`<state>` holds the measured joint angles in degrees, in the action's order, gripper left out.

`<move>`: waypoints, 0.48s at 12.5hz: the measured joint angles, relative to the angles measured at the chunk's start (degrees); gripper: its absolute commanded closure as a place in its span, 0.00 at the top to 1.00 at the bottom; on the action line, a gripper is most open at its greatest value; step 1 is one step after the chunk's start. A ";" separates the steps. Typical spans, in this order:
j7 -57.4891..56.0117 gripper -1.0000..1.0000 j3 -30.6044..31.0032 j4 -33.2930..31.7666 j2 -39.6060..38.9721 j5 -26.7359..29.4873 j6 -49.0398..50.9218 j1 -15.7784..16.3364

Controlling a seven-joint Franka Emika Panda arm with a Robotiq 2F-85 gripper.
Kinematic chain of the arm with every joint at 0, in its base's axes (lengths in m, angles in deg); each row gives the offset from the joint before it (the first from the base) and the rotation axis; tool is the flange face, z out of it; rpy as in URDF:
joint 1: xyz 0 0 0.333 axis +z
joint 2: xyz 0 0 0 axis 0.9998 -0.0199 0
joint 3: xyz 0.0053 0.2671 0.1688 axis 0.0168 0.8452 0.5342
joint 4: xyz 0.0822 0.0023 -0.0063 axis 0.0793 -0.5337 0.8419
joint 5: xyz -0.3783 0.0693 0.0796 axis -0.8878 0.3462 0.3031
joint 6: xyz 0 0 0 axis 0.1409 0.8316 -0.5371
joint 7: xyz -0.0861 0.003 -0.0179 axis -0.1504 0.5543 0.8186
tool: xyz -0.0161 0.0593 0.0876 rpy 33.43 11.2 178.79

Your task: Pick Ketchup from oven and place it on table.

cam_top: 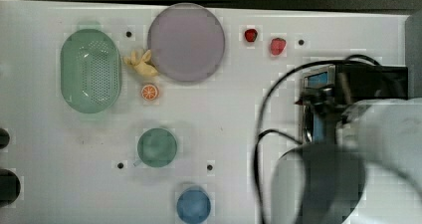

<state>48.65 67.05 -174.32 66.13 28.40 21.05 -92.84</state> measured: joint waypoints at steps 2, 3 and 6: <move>0.03 1.00 -6.01 -1.40 -4.46 -0.56 -7.53 0.13; 0.03 1.00 -8.03 -1.23 -6.53 -1.09 -9.42 -0.30; 0.02 1.00 -10.17 0.11 -11.51 -1.10 -13.07 -2.71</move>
<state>48.67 56.88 -174.20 54.62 27.30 7.97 -95.56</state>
